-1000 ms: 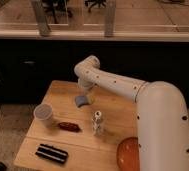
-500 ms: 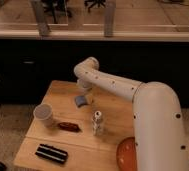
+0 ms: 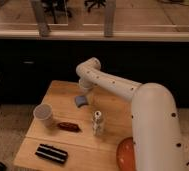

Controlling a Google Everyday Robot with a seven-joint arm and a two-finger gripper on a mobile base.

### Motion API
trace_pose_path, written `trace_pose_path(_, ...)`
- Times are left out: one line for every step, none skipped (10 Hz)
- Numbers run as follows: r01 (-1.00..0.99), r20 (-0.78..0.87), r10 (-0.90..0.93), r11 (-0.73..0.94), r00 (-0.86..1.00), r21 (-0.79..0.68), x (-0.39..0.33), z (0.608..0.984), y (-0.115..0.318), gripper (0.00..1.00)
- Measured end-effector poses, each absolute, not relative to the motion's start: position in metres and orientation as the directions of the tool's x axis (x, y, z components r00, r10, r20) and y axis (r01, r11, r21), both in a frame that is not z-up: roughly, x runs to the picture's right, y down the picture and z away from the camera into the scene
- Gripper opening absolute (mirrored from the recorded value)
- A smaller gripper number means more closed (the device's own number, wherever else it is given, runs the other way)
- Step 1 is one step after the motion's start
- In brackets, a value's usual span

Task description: Place the white sponge in the ceramic bowl

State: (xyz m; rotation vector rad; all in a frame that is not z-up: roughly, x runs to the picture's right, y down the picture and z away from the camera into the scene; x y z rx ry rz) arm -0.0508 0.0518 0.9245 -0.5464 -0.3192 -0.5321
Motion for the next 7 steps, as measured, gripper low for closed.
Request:
trace_pose_path(0.554,0.424,-0.387,0.724,0.819,-0.410,-0.052,0.925,0.052,0.80)
trace_pose_path(0.554,0.431,-0.382,0.723,0.818,-0.412,-0.053,0.927,0.053,0.80)
trace_pose_path(0.553,0.432,-0.379,0.722,0.819,-0.415,-0.051,0.931,0.056,0.80)
trace_pose_path(0.550,0.432,-0.374,0.722,0.821,-0.419,-0.050,0.934,0.056,0.80)
trace_pose_path(0.549,0.435,-0.369,0.721,0.821,-0.424,-0.051,0.937,0.058,0.80)
trace_pose_path(0.549,0.441,-0.364,0.719,0.820,-0.427,-0.053,0.940,0.061,0.80)
trace_pose_path(0.547,0.442,-0.361,0.717,0.821,-0.431,-0.053,0.942,0.062,0.80)
